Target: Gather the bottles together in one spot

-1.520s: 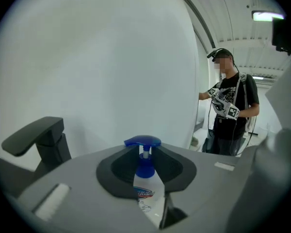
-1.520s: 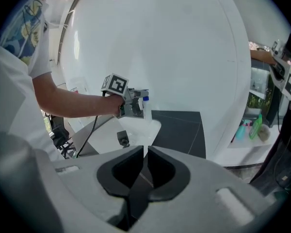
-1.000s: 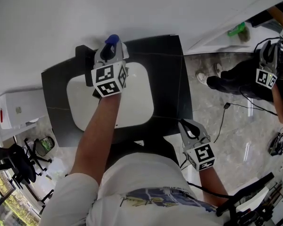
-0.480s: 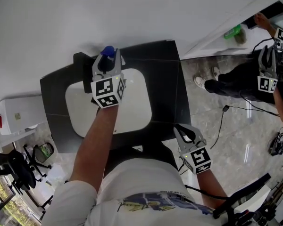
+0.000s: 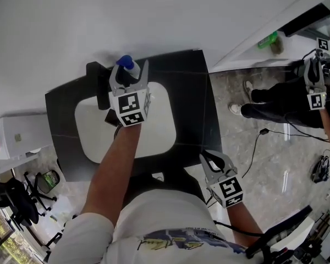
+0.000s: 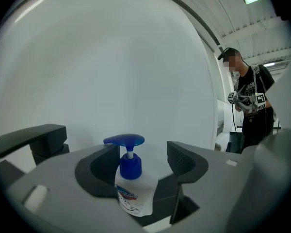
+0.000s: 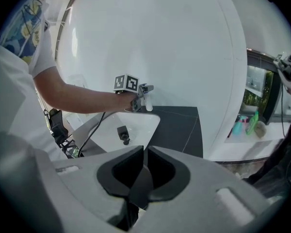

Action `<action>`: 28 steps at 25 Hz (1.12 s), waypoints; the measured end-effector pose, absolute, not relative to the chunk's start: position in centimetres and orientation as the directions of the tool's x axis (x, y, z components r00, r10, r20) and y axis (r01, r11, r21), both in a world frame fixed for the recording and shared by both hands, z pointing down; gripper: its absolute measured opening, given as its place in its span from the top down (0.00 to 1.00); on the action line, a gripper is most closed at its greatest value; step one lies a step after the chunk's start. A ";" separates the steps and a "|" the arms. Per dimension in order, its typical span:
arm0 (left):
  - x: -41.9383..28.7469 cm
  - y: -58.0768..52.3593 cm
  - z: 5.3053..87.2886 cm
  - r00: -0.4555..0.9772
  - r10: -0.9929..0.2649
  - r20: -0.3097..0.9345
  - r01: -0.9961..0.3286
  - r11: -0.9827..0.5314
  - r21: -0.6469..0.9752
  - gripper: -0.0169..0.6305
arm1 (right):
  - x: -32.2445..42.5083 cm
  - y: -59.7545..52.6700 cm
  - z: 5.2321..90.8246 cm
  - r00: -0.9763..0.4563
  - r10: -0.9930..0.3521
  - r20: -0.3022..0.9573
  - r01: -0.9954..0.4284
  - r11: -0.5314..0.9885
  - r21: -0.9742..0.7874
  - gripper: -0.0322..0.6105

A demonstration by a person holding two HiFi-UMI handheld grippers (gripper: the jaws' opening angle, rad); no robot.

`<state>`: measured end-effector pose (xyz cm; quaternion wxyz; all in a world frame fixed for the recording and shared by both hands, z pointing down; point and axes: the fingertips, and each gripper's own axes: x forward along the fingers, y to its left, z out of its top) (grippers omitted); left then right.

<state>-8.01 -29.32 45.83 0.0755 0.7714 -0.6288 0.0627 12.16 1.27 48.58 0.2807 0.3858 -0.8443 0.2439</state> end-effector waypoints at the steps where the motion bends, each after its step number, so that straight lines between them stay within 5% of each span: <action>1: -8.2 -29.4 45.8 0.195 -0.964 0.183 -0.981 -0.189 0.047 0.51 | 12.0 1.5 48.6 -0.545 -0.512 0.664 -0.787 0.585 -0.196 0.90; 15: -9.0 -25.1 44.2 0.206 -0.964 0.168 -0.979 -0.205 0.025 0.46 | 10.5 2.6 48.1 -0.558 -0.513 0.653 -0.776 0.601 -0.191 0.90; 28: -7.2 -11.7 50.5 0.452 -0.791 0.411 -0.830 -0.542 -0.130 0.54 | 7.6 2.9 46.3 -0.565 -0.549 0.616 -0.777 0.605 -0.174 0.90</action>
